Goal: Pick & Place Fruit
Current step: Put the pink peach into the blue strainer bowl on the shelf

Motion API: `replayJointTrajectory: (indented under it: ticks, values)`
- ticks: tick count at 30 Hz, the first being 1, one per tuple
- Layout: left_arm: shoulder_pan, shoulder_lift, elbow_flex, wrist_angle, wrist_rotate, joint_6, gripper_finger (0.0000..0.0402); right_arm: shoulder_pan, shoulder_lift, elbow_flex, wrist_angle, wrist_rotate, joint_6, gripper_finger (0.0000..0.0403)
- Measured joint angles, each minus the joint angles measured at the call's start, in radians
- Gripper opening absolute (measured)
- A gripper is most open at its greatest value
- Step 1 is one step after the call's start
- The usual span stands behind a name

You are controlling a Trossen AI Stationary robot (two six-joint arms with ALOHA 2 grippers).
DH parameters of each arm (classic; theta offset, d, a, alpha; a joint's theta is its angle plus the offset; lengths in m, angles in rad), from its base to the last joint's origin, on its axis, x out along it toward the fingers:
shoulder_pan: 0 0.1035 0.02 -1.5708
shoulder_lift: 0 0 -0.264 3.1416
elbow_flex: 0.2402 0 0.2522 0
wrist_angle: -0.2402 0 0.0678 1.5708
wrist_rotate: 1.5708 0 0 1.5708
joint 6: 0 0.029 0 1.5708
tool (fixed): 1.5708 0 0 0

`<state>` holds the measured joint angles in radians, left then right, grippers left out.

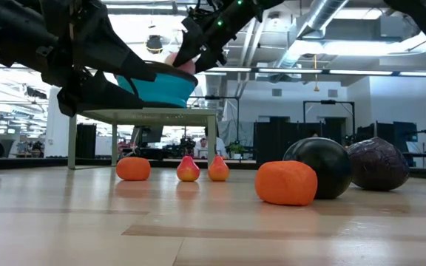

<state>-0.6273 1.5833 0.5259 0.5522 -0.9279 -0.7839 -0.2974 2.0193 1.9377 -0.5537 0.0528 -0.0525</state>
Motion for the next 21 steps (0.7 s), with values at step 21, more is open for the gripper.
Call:
replayJointTrajectory:
  ticks: [21]
  values:
    - [0.0, 0.0, 0.0, 0.004, 0.0, 0.001, 0.0284, -0.004, -0.007, 0.0, 0.015, 0.047, 0.027, 0.0379]
